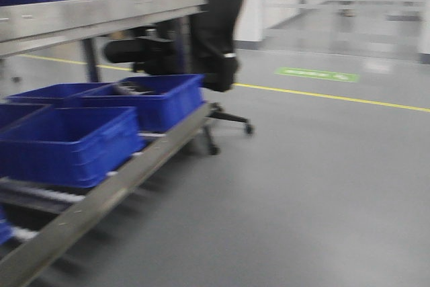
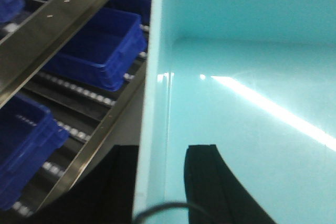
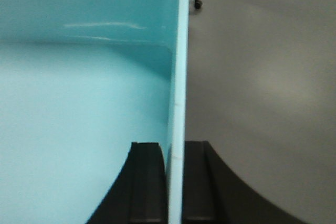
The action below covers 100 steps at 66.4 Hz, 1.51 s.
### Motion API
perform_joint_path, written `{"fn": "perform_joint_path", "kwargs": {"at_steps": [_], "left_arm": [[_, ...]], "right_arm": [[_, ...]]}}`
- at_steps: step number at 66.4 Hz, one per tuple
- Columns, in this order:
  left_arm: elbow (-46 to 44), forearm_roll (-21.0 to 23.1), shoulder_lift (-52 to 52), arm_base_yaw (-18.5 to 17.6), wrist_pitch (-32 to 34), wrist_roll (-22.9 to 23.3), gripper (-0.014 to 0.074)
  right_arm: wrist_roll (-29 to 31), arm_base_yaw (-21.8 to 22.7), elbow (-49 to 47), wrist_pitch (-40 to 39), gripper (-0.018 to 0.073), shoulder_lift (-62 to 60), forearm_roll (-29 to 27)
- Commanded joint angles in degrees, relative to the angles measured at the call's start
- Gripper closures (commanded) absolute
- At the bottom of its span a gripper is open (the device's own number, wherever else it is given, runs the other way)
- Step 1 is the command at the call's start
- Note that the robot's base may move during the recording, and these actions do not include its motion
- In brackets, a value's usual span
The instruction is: Move two blue bins to right shelf middle
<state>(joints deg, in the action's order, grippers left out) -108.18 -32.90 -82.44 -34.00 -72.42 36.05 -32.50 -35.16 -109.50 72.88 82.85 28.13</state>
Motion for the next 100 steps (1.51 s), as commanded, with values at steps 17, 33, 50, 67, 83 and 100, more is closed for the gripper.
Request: {"fn": "perform_joint_path", "kwargs": {"at_steps": [17, 33, 50, 67, 83, 100], "left_arm": [[-0.83, -1.93, 1.51, -0.54, 2.46, -1.56, 0.0708], [-0.83, -1.93, 1.51, -0.54, 2.46, -1.56, 0.0708], [-0.83, -1.93, 1.51, -0.54, 2.46, -1.56, 0.0708], [-0.83, -1.93, 1.51, -0.54, 2.46, -1.56, 0.0708], [-0.83, -1.93, 1.51, -0.54, 2.46, -1.56, 0.0708], [-0.83, -1.93, 1.51, -0.54, 2.46, -1.56, 0.0708]], "right_arm": [[0.45, 0.15, -0.83, -2.92, 0.0724, -0.73, 3.51], [0.45, 0.15, -0.83, -2.92, 0.0724, -0.73, 3.51], [0.45, 0.15, -0.83, -2.92, 0.0724, -0.73, 3.51], [0.45, 0.15, -0.83, -2.92, 0.0724, -0.73, 3.51], [0.45, 0.15, -0.83, -2.92, 0.0724, -0.73, 3.51], [0.45, 0.15, -0.83, -2.92, 0.0724, -0.73, 3.51]]}}
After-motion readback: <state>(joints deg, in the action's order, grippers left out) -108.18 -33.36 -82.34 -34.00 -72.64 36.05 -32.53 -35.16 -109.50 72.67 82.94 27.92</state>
